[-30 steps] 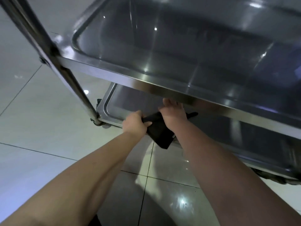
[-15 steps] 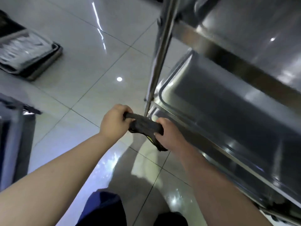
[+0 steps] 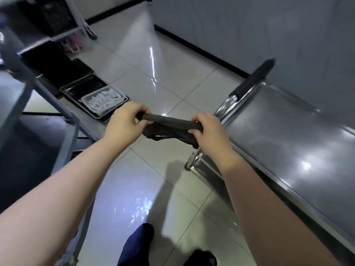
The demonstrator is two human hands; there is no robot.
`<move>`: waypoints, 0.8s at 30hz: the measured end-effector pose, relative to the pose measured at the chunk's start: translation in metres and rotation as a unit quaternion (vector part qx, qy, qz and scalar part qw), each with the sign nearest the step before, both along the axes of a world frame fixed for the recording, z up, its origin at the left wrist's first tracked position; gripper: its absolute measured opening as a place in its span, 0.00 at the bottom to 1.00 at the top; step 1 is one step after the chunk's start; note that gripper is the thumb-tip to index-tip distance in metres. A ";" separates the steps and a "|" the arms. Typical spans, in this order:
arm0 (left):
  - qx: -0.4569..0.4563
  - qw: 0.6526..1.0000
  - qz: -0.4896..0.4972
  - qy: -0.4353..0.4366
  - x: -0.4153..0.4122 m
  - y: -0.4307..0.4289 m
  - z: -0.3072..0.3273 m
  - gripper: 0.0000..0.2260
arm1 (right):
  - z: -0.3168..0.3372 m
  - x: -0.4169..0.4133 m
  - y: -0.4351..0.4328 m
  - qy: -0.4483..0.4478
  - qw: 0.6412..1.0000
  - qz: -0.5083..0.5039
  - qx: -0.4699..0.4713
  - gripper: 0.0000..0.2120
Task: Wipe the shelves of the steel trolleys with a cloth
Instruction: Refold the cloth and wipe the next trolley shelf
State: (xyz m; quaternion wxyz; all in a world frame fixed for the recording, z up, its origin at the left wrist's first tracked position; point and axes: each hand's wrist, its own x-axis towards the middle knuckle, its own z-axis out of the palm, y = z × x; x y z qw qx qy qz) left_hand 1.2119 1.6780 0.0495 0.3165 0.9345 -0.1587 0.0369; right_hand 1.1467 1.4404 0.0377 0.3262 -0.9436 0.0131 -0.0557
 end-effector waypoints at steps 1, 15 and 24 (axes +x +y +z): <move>0.000 1.000 0.002 -0.008 -0.001 0.007 0.016 0.05 | 0.019 0.002 0.005 -0.005 1.000 0.006 -0.001 0.07; -0.140 0.989 0.035 0.015 0.076 0.098 0.089 0.11 | 0.106 0.060 0.103 -0.116 0.973 -0.114 0.165 0.14; -0.142 0.985 -0.044 0.086 0.166 0.046 0.056 0.13 | 0.078 0.119 0.075 -0.055 0.948 -0.253 0.183 0.11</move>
